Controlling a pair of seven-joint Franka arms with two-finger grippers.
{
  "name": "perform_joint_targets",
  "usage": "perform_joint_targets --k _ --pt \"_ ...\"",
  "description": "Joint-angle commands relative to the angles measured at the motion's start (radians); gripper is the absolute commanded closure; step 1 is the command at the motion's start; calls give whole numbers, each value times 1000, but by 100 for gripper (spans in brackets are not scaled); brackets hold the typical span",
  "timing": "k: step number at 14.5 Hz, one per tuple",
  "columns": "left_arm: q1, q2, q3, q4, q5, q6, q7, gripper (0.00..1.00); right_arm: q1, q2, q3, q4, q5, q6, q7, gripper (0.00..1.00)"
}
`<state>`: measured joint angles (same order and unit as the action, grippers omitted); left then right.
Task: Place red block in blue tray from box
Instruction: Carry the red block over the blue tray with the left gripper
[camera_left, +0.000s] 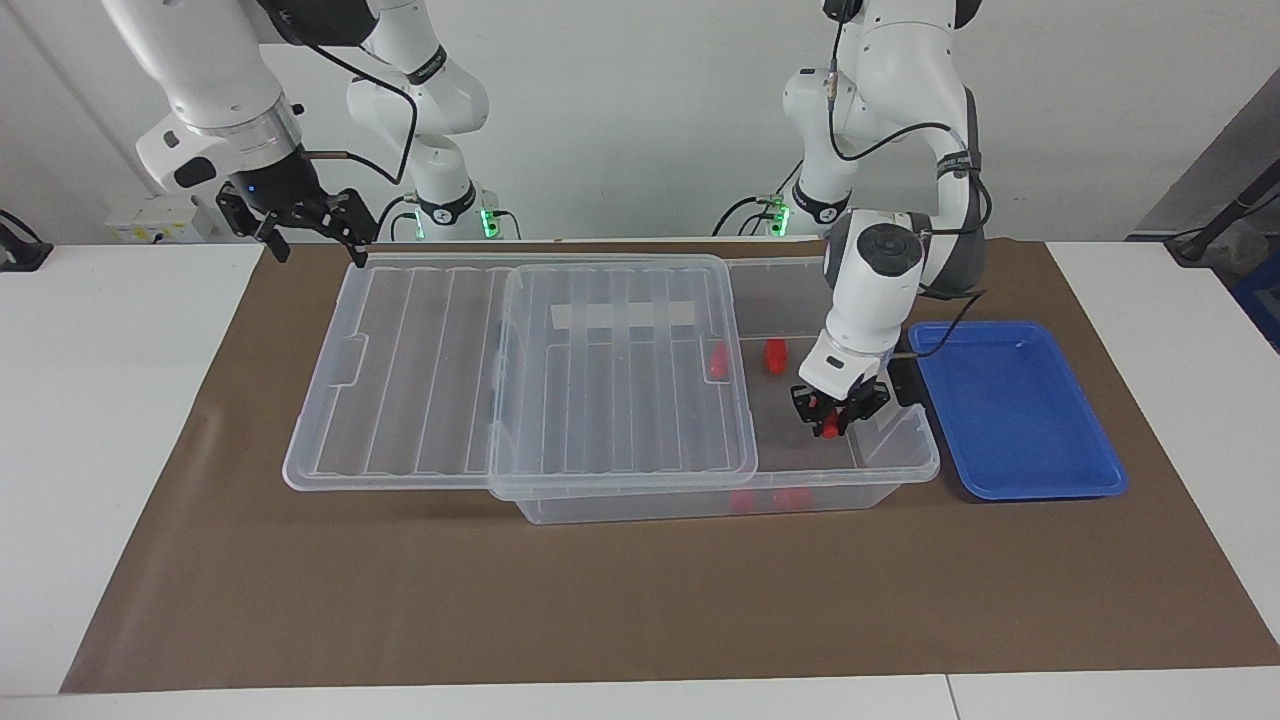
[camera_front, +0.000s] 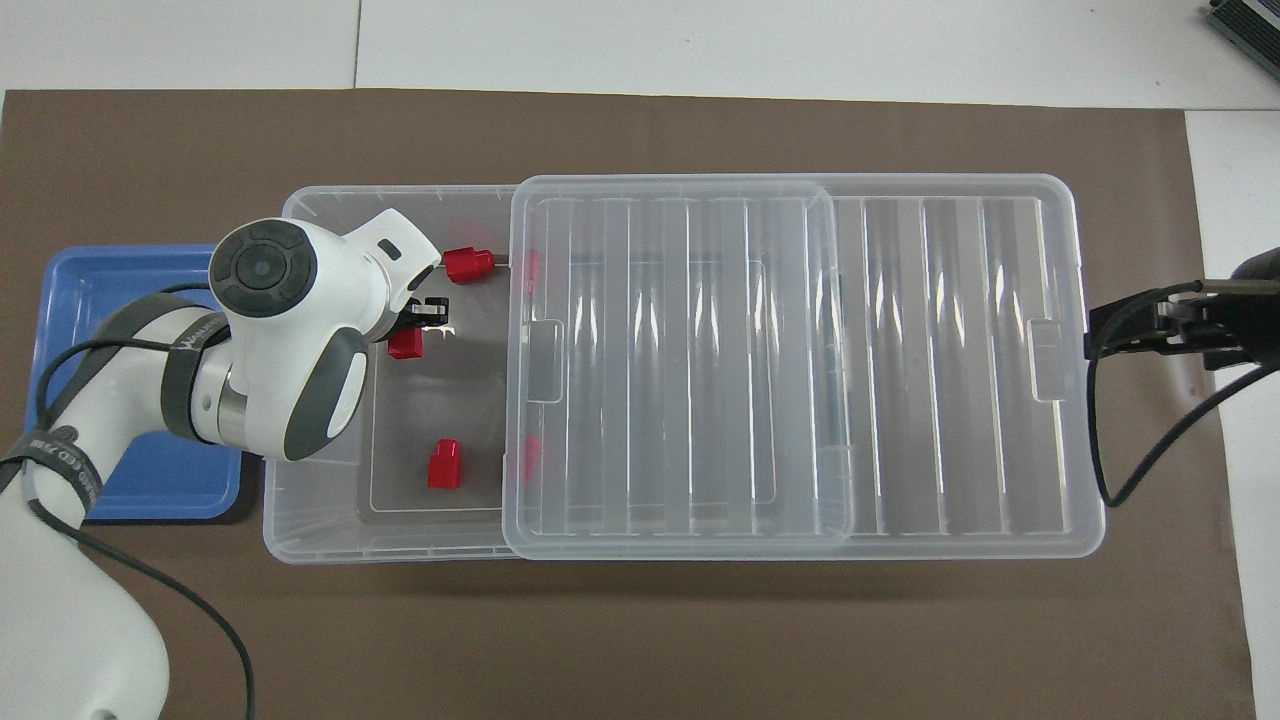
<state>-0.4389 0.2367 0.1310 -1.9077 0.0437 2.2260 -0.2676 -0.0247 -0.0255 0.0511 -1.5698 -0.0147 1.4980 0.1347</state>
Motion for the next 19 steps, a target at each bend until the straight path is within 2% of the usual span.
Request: perform_joint_targets --k 1,4,7,11,14,19 --pt "2 -46 7 58 19 -135 11 100 -12 -8 7 -3 2 -8 16 0" --pt "3 -92 10 87 19 -224 13 100 -12 -10 9 -3 2 -10 16 0" --pt "3 -100 12 160 19 -339 13 100 -12 -8 9 -3 2 -8 16 0" --pt "11 -146 15 229 19 -451 16 100 -12 -8 9 -3 2 -8 16 0" --pt "87 -195 15 230 18 -483 129 100 -12 -10 9 -3 2 -8 16 0" --pt "232 -206 15 230 16 -488 387 100 -12 -10 9 -3 2 -8 16 0"
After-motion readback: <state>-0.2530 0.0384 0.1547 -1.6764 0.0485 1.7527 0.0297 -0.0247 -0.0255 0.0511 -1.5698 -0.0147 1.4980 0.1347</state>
